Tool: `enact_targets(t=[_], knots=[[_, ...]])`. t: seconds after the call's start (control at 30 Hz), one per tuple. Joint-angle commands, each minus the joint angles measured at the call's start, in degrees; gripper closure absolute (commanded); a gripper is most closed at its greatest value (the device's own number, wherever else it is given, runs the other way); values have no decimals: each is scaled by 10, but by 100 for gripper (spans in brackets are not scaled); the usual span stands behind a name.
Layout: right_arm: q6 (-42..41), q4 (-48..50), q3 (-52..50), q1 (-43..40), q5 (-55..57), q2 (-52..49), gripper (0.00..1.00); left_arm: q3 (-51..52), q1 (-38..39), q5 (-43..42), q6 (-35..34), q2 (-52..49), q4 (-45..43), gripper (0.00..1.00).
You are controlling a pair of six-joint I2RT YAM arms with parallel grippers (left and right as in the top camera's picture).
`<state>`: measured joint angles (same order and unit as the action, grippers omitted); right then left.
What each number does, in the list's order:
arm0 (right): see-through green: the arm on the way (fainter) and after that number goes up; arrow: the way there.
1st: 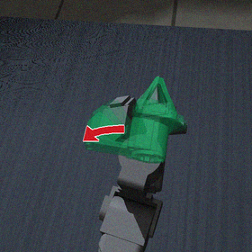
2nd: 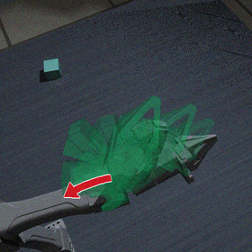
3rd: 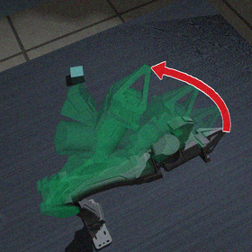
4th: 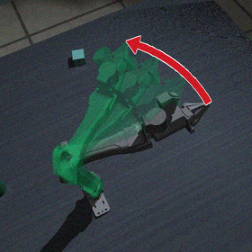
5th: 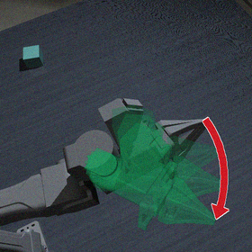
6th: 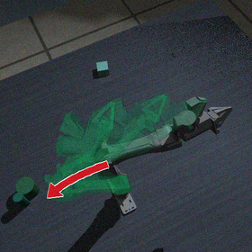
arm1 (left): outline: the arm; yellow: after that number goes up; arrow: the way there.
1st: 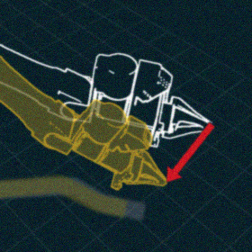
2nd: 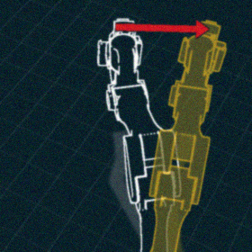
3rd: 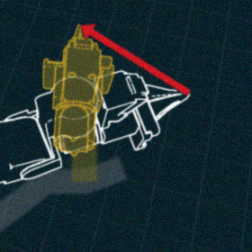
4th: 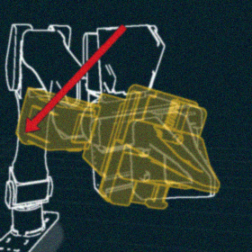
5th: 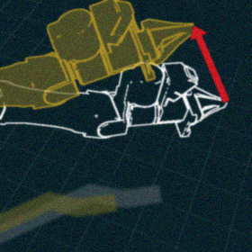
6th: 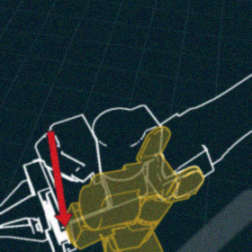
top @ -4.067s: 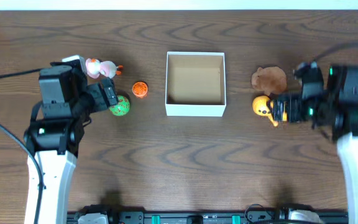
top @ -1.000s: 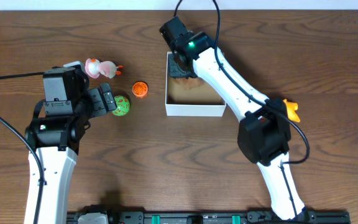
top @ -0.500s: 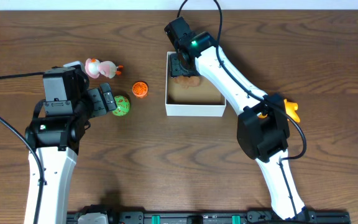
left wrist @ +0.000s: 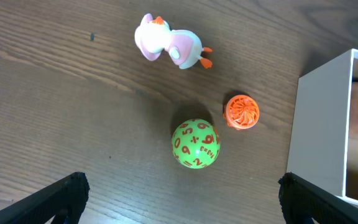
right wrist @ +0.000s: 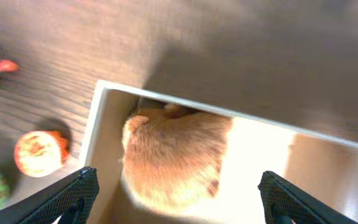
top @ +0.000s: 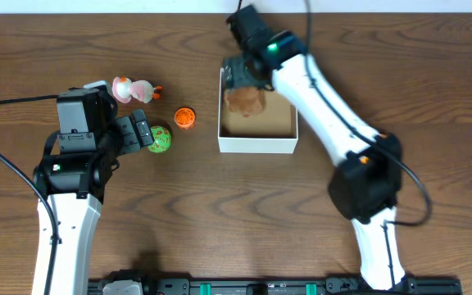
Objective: Pack container
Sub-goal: 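Carry the hamster into the white box and release it, then move the right gripper to the yellow toy and grasp it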
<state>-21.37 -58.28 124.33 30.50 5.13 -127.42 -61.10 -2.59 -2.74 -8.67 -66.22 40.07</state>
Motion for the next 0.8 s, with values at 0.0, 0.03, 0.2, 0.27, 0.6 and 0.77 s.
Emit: enact_targets(t=[0.0, 0.03, 0.2, 0.27, 0.6, 0.77], knots=[[26, -19, 6, -27, 26, 64, 13, -12, -3, 7, 12, 1, 0, 2], [26, -31, 6, -38, 29, 76, 13, -12, -3, 7, 12, 1, 0, 2], [26, -115, 6, -112, 30, 134, 14, -12, -3, 7, 12, 1, 0, 2], [23, -160, 6, -149, 28, 154, 14, -12, -3, 7, 12, 1, 0, 2], [69, -354, -5, -262, -15, 181, 13, -12, -3, 7, 12, 1, 0, 2], [73, -358, -38, -261, -15, 181, 11, -12, -3, 7, 12, 1, 0, 2]])
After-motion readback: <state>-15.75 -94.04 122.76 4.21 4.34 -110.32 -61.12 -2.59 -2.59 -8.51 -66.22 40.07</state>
